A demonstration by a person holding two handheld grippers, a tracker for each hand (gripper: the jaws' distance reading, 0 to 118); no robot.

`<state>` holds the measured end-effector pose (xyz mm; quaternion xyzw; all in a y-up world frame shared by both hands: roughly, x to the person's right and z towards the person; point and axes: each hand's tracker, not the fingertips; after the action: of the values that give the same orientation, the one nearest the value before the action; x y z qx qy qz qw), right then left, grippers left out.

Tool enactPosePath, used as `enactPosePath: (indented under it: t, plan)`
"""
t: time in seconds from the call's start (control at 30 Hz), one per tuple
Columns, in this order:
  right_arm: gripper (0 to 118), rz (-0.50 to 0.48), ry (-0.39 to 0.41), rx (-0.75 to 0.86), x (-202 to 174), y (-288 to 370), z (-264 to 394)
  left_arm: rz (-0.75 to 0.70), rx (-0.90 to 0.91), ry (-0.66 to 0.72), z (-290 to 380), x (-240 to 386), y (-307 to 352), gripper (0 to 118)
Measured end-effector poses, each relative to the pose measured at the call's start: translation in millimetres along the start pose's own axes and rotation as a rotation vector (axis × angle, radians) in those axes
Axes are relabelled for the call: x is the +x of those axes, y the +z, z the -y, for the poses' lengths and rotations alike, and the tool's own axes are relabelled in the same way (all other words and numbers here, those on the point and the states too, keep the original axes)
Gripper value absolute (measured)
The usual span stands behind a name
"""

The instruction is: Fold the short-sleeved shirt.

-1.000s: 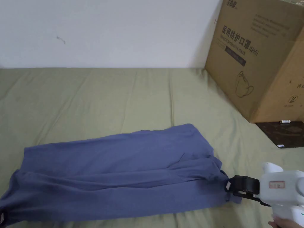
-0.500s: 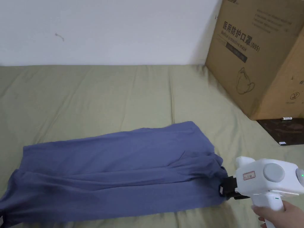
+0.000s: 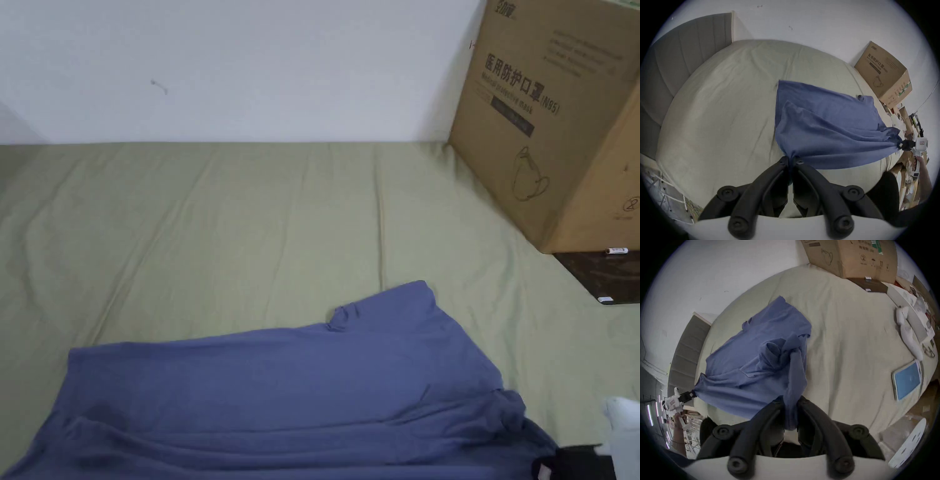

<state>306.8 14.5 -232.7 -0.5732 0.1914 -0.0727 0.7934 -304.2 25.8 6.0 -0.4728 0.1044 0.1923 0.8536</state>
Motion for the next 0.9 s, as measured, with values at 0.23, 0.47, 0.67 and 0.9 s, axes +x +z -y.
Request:
enactPosePath:
  t: [0.23, 0.47, 0.67, 0.9]
  plan:
    - [12, 0.0, -0.089, -0.047, 37.2, -42.8, 24.9, 0.011, -0.048, 0.025, 34.8, -11.0, -24.2, 4]
    - [117, 0.112, -0.049, 0.074, 15.8, -14.1, 17.2, 0.024, 0.007, 0.046, 19.2, 1.5, -2.9, 117]
    - [117, 0.103, 0.0, 0.279, -38.4, 38.8, 12.3, 0.08, 0.177, 0.049, -1.7, 15.5, 27.3, 113]
    - [0, 0.014, 0.093, 0.328, -90.6, 48.8, 7.8, 0.122, 0.216, -0.07, -13.6, 62.0, 43.2, 0]
